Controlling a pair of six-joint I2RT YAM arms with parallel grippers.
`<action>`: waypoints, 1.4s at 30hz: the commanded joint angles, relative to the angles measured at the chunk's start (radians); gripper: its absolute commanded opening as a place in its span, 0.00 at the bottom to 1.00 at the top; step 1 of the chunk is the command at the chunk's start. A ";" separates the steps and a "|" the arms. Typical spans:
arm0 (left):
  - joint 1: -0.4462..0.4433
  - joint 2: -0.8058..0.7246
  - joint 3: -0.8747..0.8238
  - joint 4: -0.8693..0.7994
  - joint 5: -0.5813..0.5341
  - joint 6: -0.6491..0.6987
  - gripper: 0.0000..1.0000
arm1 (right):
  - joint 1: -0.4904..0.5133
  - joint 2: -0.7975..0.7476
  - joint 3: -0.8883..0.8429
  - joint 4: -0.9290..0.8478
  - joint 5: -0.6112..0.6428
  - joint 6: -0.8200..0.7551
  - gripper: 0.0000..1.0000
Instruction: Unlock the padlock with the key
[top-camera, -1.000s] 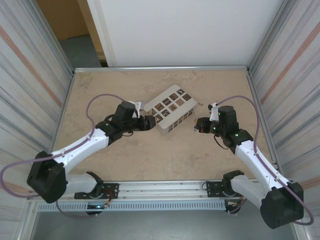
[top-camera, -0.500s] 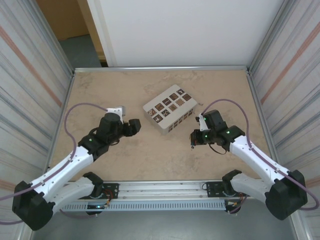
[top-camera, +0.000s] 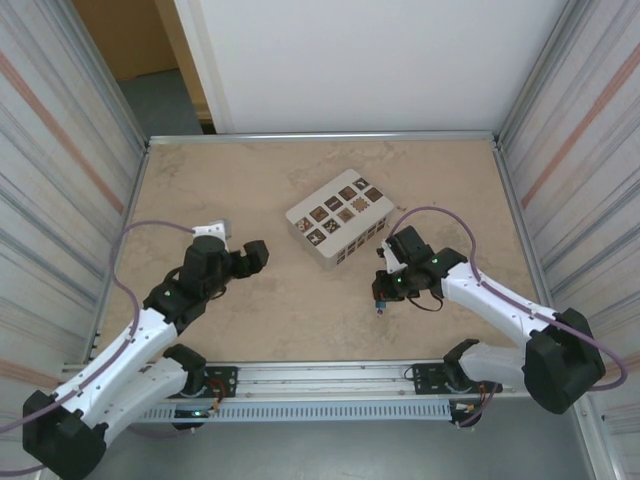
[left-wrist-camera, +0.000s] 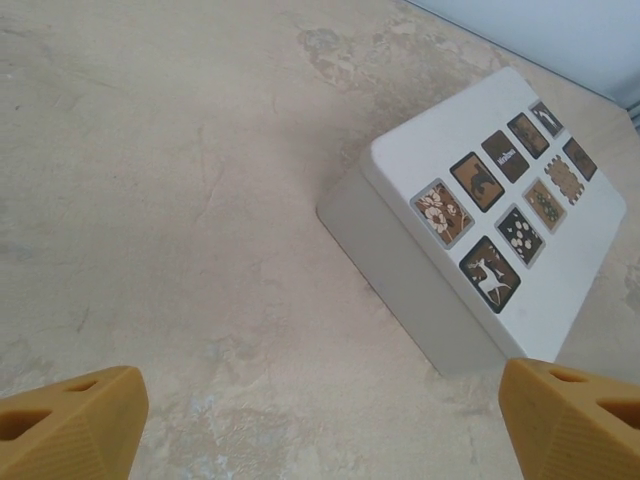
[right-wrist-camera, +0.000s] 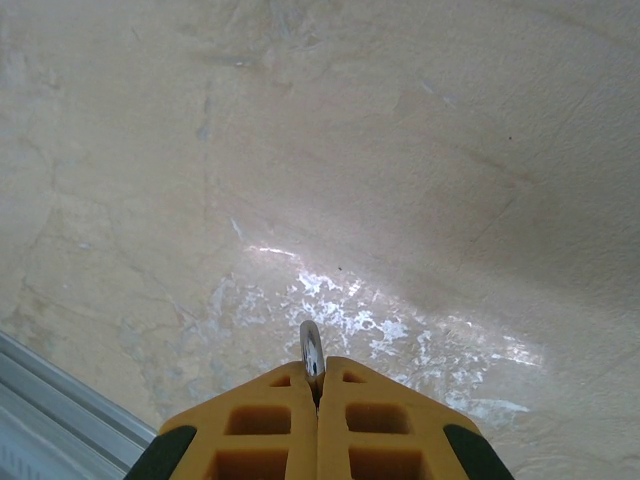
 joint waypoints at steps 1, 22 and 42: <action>0.012 -0.020 -0.013 -0.024 -0.017 -0.004 0.93 | 0.010 0.020 -0.021 0.006 -0.047 0.031 0.00; 0.058 -0.008 -0.014 -0.045 -0.007 -0.023 0.97 | 0.019 0.113 -0.064 0.082 -0.096 0.068 0.00; 0.076 -0.036 -0.013 -0.071 0.004 -0.021 0.97 | 0.027 0.218 -0.098 0.181 -0.126 0.094 0.00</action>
